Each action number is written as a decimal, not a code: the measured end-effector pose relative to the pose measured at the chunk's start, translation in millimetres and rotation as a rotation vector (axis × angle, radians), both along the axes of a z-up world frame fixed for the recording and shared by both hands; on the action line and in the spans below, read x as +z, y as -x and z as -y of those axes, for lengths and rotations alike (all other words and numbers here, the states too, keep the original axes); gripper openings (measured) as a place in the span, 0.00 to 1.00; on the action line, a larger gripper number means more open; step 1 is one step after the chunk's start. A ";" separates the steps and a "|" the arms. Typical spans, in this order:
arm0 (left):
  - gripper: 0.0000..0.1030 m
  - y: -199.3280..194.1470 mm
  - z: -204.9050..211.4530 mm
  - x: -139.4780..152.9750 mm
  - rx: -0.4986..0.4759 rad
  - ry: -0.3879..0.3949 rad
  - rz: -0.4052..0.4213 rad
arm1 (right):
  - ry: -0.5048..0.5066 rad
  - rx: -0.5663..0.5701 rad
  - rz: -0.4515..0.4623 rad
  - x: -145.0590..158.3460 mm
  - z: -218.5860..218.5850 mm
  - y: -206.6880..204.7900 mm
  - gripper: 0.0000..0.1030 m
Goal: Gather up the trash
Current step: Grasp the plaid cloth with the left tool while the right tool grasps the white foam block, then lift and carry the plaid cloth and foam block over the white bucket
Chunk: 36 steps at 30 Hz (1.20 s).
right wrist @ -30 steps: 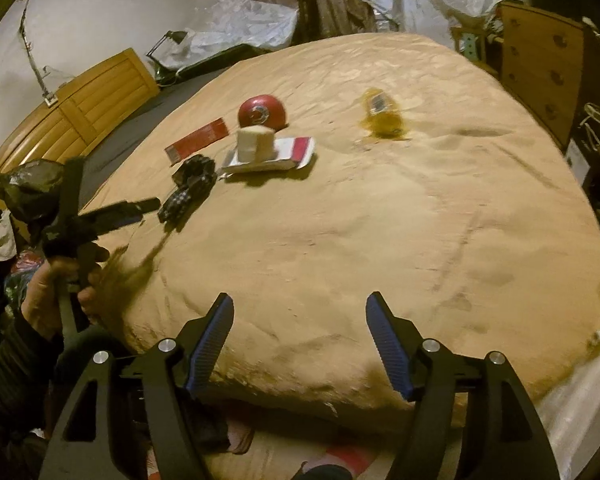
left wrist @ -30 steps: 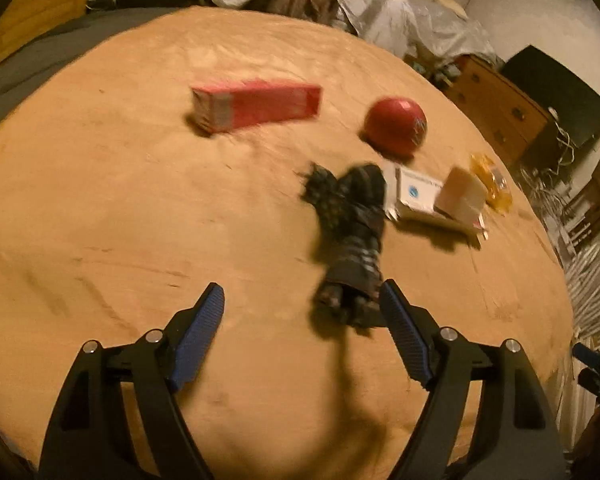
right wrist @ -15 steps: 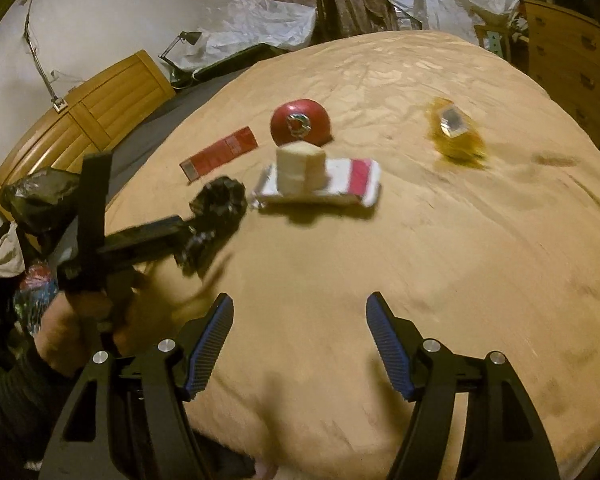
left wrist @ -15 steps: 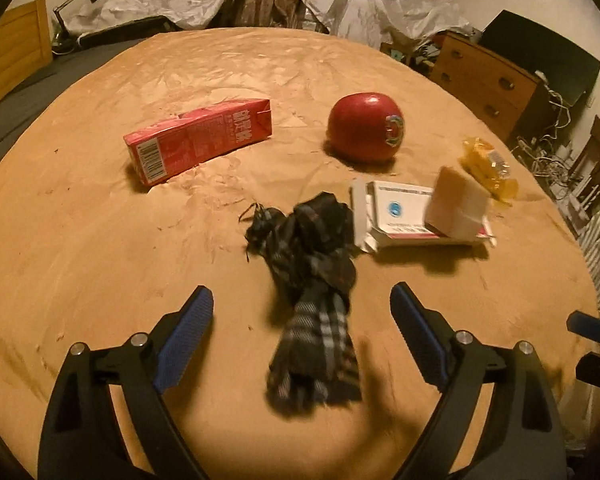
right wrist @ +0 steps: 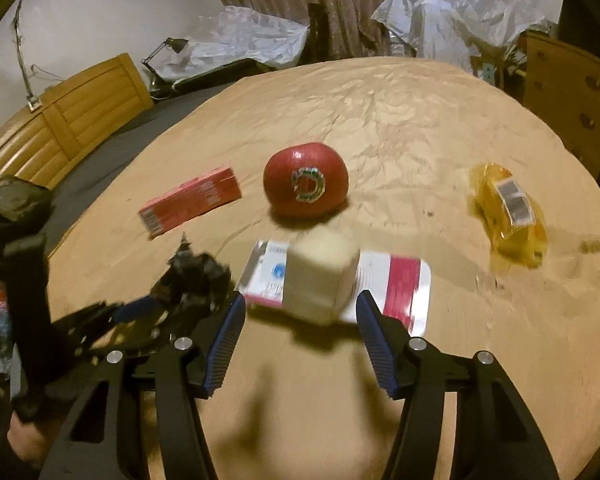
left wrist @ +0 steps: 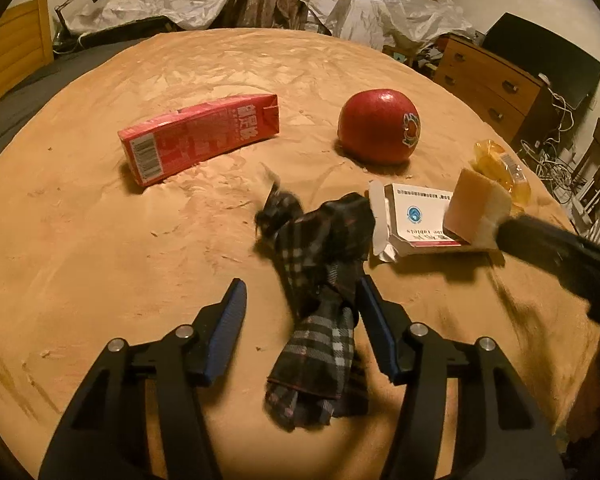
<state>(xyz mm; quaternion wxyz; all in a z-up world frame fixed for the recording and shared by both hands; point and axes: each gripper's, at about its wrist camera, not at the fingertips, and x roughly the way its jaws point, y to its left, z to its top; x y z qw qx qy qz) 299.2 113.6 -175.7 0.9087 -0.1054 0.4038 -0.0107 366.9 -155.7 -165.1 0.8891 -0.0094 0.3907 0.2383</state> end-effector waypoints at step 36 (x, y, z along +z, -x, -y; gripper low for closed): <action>0.27 95.5 41.2 85.7 0.031 -0.075 0.241 | 0.010 -0.025 0.273 55.8 33.1 125.9 0.37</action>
